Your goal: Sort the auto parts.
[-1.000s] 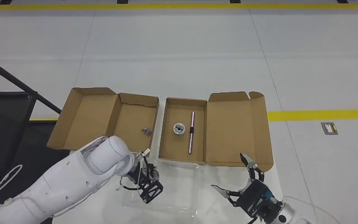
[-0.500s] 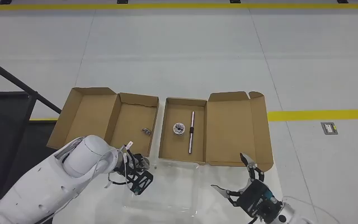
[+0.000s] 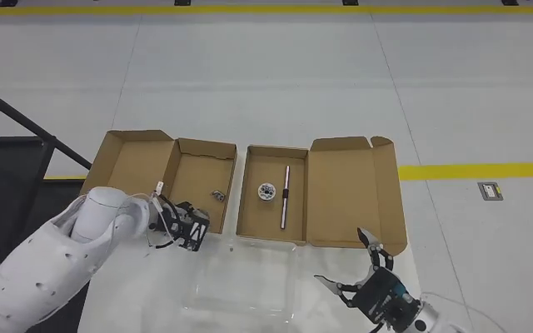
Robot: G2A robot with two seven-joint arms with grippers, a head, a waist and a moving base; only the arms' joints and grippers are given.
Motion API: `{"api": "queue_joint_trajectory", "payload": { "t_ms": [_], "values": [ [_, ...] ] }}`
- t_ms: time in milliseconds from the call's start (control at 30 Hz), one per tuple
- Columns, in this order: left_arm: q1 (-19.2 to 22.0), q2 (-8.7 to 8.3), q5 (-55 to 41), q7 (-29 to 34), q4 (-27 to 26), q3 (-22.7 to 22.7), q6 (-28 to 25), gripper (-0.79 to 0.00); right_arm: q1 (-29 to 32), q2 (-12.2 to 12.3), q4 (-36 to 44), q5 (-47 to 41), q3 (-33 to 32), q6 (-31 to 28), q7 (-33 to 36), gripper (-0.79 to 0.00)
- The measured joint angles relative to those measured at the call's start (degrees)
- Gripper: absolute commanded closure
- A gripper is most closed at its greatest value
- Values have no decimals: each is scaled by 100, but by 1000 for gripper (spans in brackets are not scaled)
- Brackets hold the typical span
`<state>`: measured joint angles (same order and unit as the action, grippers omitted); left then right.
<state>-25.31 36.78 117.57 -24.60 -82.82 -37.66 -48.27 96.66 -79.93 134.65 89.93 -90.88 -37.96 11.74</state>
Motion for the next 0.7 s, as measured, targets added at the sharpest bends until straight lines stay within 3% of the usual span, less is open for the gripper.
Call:
{"api": "queue_joint_trajectory", "payload": {
  "t_ms": [167,333,700],
  "values": [
    [-109,-12,-657,-70,704,-345,411,0,0,0,0,0,0,0,0,-785],
    [-120,128,-1111,-431,1276,-277,471,0,0,0,0,0,0,0,0,-785],
    [494,890,-1083,-585,2797,547,334,0,0,0,0,0,0,0,0,-785]
  ]
}}
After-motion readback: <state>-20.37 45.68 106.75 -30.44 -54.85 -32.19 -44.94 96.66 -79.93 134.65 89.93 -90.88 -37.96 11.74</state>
